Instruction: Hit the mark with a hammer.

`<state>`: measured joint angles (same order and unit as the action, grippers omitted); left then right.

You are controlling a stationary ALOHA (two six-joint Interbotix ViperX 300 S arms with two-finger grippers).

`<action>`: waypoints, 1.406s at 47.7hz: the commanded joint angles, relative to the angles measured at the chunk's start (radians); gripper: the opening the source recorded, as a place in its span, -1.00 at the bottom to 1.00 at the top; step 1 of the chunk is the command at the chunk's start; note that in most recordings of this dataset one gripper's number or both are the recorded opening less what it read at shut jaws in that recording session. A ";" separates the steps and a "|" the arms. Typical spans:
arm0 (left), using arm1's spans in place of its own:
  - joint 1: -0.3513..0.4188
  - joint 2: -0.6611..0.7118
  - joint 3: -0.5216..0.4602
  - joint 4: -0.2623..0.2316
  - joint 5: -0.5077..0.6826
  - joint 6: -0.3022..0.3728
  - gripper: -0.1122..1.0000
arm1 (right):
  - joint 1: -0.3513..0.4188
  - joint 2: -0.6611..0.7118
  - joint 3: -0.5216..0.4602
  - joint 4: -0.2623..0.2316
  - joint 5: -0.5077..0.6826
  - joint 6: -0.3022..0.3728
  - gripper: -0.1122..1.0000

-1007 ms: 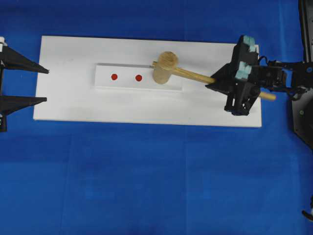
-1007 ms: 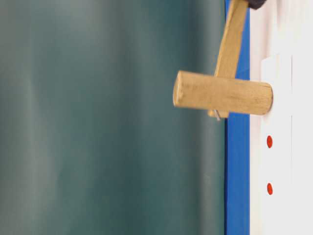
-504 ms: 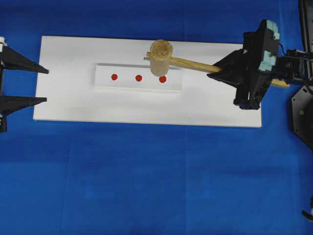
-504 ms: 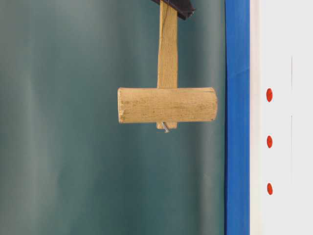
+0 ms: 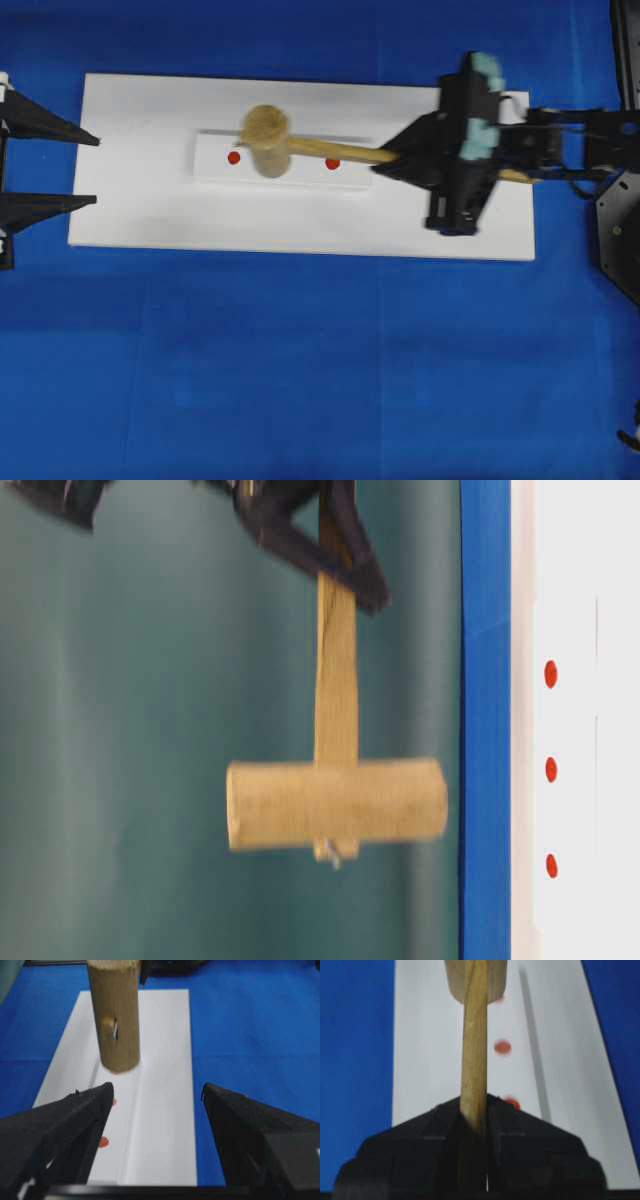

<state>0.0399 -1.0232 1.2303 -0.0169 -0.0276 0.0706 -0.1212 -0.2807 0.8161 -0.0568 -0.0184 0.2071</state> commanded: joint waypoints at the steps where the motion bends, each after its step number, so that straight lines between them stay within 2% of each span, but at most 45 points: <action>1: 0.003 0.008 -0.009 0.000 -0.009 -0.002 0.44 | -0.002 0.041 -0.084 -0.002 -0.017 -0.003 -0.76; 15: 0.003 0.015 -0.005 -0.002 -0.009 -0.002 0.44 | 0.017 0.158 -0.218 -0.025 -0.014 -0.005 -0.76; 30: 0.008 0.052 0.002 -0.002 -0.014 -0.002 0.45 | 0.021 0.170 -0.232 -0.029 -0.012 -0.003 -0.76; 37: 0.041 0.100 0.005 -0.005 -0.091 -0.005 0.47 | 0.021 0.170 -0.232 -0.029 -0.014 -0.003 -0.76; 52: 0.055 0.337 -0.049 -0.005 -0.291 -0.005 0.82 | 0.023 0.170 -0.230 -0.029 -0.011 -0.003 -0.76; 67: 0.057 0.560 -0.176 -0.005 -0.347 -0.003 0.87 | 0.023 0.169 -0.227 -0.029 -0.006 -0.005 -0.76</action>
<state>0.0982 -0.4924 1.1014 -0.0230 -0.3574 0.0675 -0.0936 -0.0951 0.6167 -0.0844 -0.0184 0.2010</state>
